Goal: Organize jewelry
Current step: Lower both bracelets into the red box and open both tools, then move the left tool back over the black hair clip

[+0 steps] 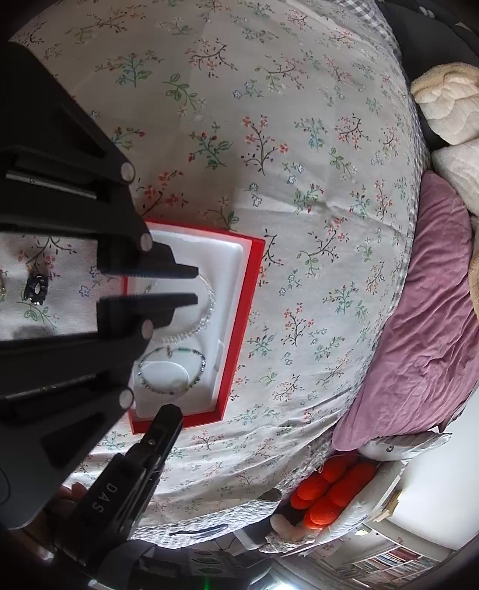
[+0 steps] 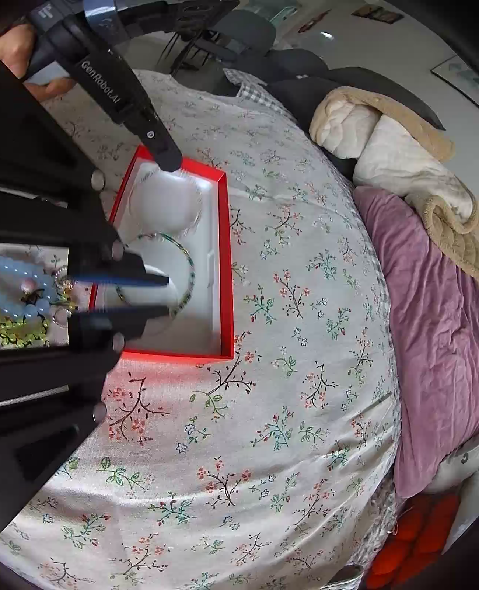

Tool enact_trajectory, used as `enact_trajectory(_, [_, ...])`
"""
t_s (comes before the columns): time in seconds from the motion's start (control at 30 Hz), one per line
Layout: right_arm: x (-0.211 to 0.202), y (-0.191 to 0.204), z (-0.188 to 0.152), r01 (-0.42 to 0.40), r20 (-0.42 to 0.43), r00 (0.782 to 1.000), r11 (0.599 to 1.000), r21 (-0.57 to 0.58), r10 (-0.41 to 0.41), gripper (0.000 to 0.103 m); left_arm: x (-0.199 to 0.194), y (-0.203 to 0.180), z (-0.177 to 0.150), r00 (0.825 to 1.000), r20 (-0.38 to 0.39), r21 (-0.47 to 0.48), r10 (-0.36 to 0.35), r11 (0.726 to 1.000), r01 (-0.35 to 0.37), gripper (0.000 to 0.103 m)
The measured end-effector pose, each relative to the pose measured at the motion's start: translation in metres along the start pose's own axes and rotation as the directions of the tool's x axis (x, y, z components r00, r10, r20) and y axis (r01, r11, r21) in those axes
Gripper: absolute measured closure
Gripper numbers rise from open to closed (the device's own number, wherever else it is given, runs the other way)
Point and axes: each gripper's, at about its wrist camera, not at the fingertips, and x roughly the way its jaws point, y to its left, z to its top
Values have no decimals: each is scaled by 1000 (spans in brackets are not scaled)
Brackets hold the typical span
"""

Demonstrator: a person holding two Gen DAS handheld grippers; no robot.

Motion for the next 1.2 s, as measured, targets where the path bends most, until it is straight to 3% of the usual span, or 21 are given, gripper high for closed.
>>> enact_trajectory(0.03, [-2,1,0,5,-3,1000,1000,-3,-5,88,-2,-1,0,1000,2,9,2,1000,-2,71])
enact_trajectory(0.1, [-6,2,1,15,-5,1000,1000,-17,-15,87,-9,-6,-1,1000,17,35,17,999,-18,55])
enact_trajectory(0.3, [-19,5,-1,42,-16,999,998,-46,-43,78,-26,-10,-7,997,18,90,75,993,-76,32])
enact_trajectory(0.37, [-26,7,-4,44,-13,999,997,-60,-45,61,-30,-7,-10,995,11,92,103,990,-103,27])
enact_trajectory(0.4, [-30,8,-6,47,-4,999,997,-66,-48,41,-31,-5,-12,993,4,90,117,989,-116,23])
enact_trajectory(0.43, [-32,9,-7,50,4,999,996,-71,-50,36,-32,-3,-15,992,-4,87,130,988,-129,20])
enact_trajectory(0.57, [-41,9,-14,59,-8,998,995,-77,-60,35,-35,3,-29,986,-31,88,162,983,-159,14])
enact_trajectory(0.63, [-43,5,-19,72,-15,997,995,-68,-73,30,-37,6,-36,982,-39,96,183,979,-179,6])
enact_trajectory(0.9, [-44,-7,-44,140,-57,988,986,-86,-145,10,-40,17,-67,970,-104,135,218,970,-203,3])
enact_trajectory(1.2, [-37,-21,-70,181,-128,973,979,-94,-192,9,-35,27,-104,963,-167,169,213,968,-185,2])
